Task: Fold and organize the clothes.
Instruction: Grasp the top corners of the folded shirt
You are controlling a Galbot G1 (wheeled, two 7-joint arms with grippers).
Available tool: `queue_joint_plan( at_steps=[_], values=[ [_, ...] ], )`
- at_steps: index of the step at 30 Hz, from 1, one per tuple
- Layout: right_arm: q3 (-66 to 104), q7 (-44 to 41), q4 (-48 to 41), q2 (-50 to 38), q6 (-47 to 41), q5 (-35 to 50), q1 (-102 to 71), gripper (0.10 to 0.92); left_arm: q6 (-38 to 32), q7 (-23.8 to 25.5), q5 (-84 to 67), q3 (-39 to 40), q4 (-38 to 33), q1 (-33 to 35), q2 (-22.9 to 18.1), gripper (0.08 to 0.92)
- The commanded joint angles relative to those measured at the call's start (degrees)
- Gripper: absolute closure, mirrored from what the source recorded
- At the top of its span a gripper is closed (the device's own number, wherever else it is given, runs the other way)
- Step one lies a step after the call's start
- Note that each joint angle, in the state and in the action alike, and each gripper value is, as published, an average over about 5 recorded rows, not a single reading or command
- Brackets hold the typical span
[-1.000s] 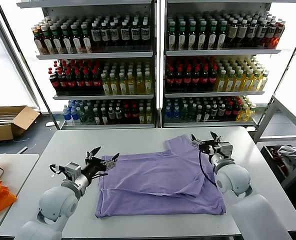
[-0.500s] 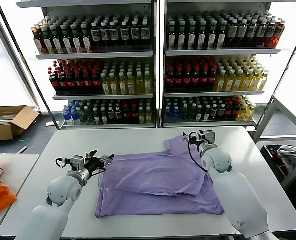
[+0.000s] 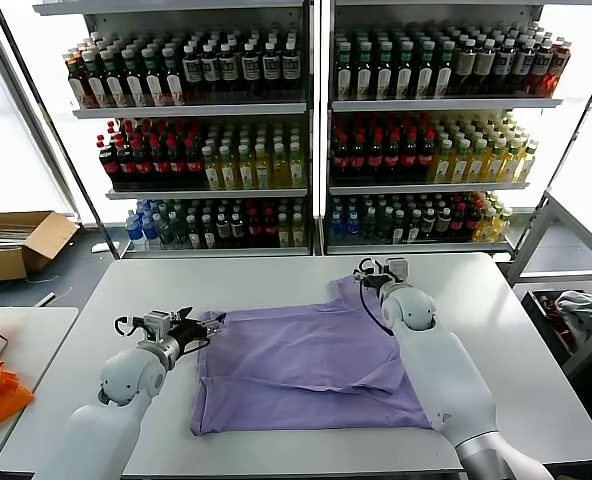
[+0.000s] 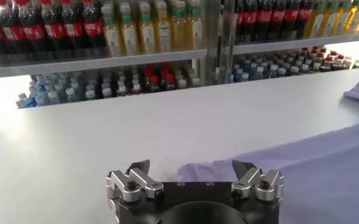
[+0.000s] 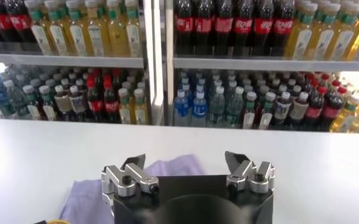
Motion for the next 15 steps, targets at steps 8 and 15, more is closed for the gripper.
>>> queue_joint_plan(
  at_steps=[8,15],
  values=[
    [0.32,0.24,-5.79,2.87,0.24,-1.37,1.69,0.203,0.31,-0.31,-0.11,0.89,3.11,-1.3,-0.44,0.177],
    [0.64,0.7,-5.04,2.81,0.1,-1.46,0.51,0.204,0.48,-0.5,-0.15,1.82,3.07,-1.05,-0.57,0.202]
  ],
)
